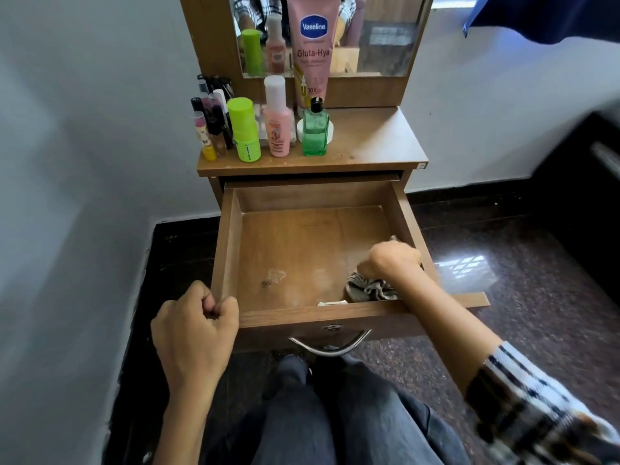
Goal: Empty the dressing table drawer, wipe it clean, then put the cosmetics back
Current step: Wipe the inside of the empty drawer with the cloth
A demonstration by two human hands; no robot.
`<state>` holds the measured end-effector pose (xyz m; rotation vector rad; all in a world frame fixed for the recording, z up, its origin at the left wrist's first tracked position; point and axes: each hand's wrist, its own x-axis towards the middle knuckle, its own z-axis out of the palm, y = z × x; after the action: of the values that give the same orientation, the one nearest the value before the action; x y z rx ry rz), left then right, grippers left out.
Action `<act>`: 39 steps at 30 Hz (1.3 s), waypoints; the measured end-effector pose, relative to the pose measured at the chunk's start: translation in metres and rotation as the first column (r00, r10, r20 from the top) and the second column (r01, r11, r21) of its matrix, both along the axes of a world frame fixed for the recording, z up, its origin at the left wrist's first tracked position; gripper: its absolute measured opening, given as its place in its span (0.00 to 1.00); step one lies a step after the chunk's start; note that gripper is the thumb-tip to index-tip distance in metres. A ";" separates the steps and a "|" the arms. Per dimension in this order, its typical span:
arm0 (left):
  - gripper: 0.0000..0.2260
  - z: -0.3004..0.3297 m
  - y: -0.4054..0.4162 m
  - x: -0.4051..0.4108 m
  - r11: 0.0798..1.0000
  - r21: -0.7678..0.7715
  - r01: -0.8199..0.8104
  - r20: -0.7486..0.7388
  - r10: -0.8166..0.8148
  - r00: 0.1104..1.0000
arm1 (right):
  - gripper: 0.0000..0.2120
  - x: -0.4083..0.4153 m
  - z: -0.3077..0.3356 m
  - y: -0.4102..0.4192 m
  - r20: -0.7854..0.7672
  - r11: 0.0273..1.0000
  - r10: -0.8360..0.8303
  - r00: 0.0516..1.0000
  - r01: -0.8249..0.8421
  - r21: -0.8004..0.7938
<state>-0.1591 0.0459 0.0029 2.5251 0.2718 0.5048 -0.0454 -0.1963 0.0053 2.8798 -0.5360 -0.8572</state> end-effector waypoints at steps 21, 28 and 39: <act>0.09 -0.002 0.000 -0.001 1.000 0.013 0.004 0.038 -0.005 0.999 | 0.17 0.045 -0.019 0.094 0.453 0.749 0.461 0.763 -0.608 0.263; 0.09 -0.001 0.001 0.000 1.000 0.005 0.004 0.046 -0.004 0.999 | 0.17 0.072 -0.021 0.129 0.516 0.601 0.388 0.764 -0.634 0.487; 0.11 -0.003 0.001 -0.001 1.000 0.022 0.000 0.040 -0.001 0.999 | 0.08 0.009 -0.012 0.087 0.254 0.298 0.841 0.477 -0.802 0.519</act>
<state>-0.1604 0.0470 0.0000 2.5328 0.2517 0.5605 -0.0367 -0.1097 -0.0071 2.8610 1.4291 -0.9631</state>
